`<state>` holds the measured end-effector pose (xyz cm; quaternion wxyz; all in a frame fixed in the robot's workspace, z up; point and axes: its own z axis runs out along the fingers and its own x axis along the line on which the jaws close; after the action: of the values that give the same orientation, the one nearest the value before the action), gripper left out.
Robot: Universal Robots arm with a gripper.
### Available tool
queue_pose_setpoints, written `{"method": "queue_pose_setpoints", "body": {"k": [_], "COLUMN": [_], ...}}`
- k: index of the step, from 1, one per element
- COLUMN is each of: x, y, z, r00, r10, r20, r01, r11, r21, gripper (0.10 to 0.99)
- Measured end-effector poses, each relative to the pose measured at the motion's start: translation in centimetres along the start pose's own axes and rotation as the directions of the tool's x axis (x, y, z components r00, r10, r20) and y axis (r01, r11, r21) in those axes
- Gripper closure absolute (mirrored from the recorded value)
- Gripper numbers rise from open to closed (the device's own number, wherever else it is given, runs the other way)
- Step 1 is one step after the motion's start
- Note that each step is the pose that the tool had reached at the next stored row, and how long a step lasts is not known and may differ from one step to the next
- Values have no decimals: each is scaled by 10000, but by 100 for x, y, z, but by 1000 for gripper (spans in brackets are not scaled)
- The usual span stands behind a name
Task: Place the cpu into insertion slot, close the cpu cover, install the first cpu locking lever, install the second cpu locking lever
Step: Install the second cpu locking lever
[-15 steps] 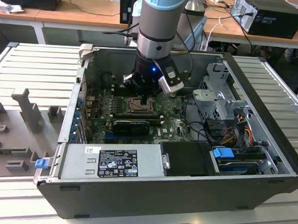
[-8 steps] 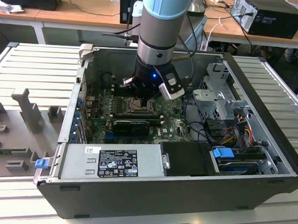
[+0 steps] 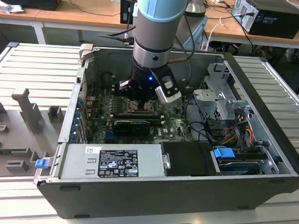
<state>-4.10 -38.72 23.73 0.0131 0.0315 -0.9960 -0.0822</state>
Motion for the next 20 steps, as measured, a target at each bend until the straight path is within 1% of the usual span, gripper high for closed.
{"method": "queue_pose_setpoints", "body": {"k": [1, 2, 3, 7, 8, 9, 10, 11, 13, 14, 16, 17, 19, 20], "x": [35, 44, 44, 44, 52, 62, 101, 154, 222, 227, 234, 237, 259, 265], "y": [-1, -4, -9, -19, -23, -27, -35, -42, -48, -51, -60, -64, -69, -89], "z": [19, 39, 68, 142, 157, 157, 159, 161, 181, 193, 247, 264, 274, 273], "r00": [10000, 10000, 10000, 10000, 10000, 10000, 10000, 10000, 10000, 10000, 10000, 10000, 10000, 10000], "r10": [1, 1, -1, -1, 2, -4, -9, -11, -9, -9, -12, -12, -15, -22], "r20": [0, 0, -1, 0, 0, 8, 16, 19, 22, 20, 21, 23, 33, 40], "r01": [-1, -1, 1, 1, -2, 4, 10, 11, 10, 9, 13, 13, 17, 24], "r11": [10000, 10000, 10000, 10000, 10000, 9999, 9997, 9996, 9996, 9996, 9995, 9994, 9988, 9982], "r21": [1, 1, 1, -1, -29, -139, -262, -277, -283, -287, -315, -358, -492, -595], "gripper": [980, 980, 980, 980, 980, 980, 980, 980, 980, 980, 980, 980, 980, 980]}}
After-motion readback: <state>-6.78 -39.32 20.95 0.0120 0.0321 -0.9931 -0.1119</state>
